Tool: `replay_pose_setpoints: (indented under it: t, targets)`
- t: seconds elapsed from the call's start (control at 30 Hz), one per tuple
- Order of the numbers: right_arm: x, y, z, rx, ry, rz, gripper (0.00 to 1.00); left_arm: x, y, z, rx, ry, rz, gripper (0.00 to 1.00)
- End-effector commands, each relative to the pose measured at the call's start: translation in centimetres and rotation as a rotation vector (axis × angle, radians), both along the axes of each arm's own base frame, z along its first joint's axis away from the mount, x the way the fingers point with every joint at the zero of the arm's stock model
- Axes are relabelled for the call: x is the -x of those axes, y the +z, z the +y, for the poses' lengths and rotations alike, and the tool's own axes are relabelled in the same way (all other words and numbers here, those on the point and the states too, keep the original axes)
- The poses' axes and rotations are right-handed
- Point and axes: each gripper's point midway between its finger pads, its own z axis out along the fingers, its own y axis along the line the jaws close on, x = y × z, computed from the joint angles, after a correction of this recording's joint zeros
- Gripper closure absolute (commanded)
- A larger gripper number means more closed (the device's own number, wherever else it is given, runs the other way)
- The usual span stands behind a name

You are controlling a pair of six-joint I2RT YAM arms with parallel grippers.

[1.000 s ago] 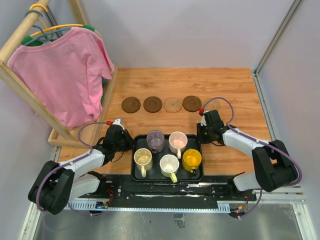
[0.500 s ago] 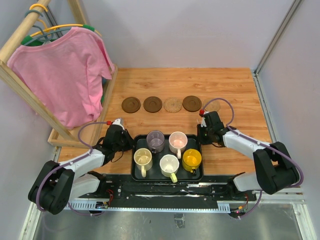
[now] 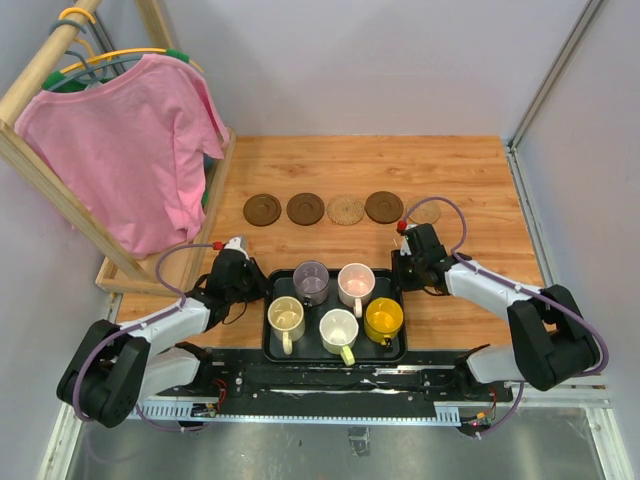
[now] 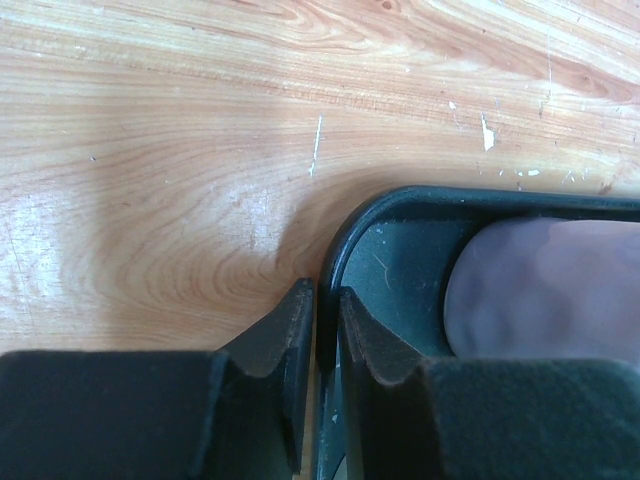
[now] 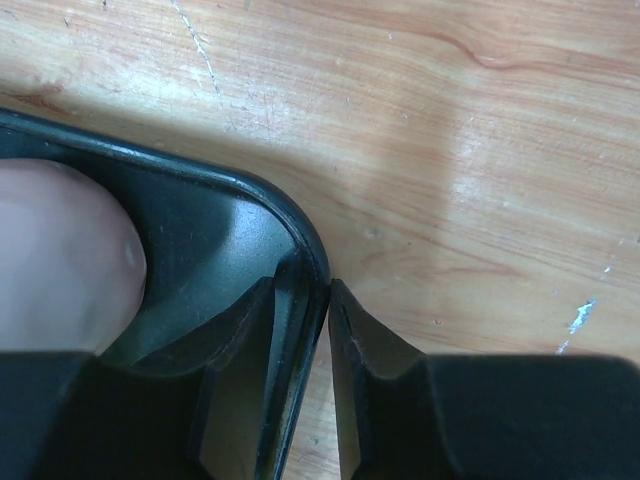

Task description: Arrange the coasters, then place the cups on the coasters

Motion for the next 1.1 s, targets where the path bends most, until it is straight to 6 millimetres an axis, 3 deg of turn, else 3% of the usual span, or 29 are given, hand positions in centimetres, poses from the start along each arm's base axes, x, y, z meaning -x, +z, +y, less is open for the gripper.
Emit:
replay_pose_setpoints:
  t: [0.0, 0.7, 0.87, 1.07]
  targets:
    - [1.7, -0.3, 0.1, 0.009, 0.019, 0.049, 0.69, -1.0, 0.3, 0.2, -0.015, 0.019, -0.041, 0.80]
    - [0.5, 1.4, 0.0, 0.023, 0.017, -0.010, 0.57, -1.8, 0.7, -0.2, -0.013, 0.009, -0.060, 0.80]
    - [-0.4, 3.2, -0.1, 0.034, 0.022, -0.066, 0.55, -2.2, 1.6, -0.5, 0.001, 0.006, -0.085, 0.78]
    - [-2.1, 6.8, -0.3, 0.047, 0.024, -0.168, 0.52, -3.4, 4.7, -0.7, 0.012, 0.005, -0.166, 0.63]
